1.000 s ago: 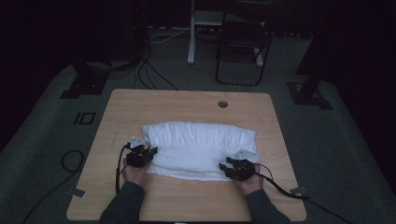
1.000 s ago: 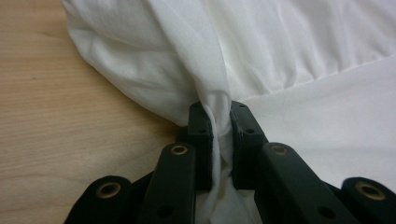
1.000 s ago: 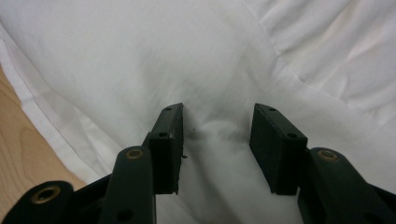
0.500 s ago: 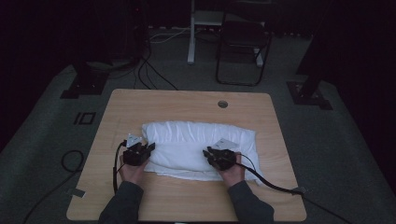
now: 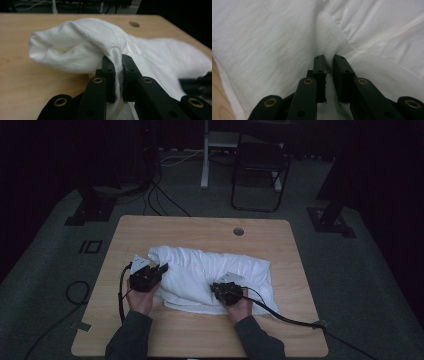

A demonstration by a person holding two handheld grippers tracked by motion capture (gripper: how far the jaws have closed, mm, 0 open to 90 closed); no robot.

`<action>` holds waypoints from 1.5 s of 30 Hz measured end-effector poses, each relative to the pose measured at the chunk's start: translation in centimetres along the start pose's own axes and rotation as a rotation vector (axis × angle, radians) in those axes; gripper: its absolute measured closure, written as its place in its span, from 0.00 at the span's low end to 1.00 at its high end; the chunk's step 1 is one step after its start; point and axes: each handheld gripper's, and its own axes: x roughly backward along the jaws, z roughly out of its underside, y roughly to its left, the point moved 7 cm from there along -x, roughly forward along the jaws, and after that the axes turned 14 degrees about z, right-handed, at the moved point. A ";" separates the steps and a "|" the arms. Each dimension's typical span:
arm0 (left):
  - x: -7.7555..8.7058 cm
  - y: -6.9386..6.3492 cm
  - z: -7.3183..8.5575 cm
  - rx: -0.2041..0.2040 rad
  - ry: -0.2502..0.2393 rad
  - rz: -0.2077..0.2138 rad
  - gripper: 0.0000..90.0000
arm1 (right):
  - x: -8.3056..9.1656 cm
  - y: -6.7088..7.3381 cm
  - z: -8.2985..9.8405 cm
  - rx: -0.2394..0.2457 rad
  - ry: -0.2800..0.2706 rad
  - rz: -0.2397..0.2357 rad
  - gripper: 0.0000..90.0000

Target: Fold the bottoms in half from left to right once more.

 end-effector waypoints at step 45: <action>-1.9 -5.2 -4.9 -0.192 0.008 0.079 0.93 | 0.5 -1.9 -3.4 0.059 -0.045 0.013 0.65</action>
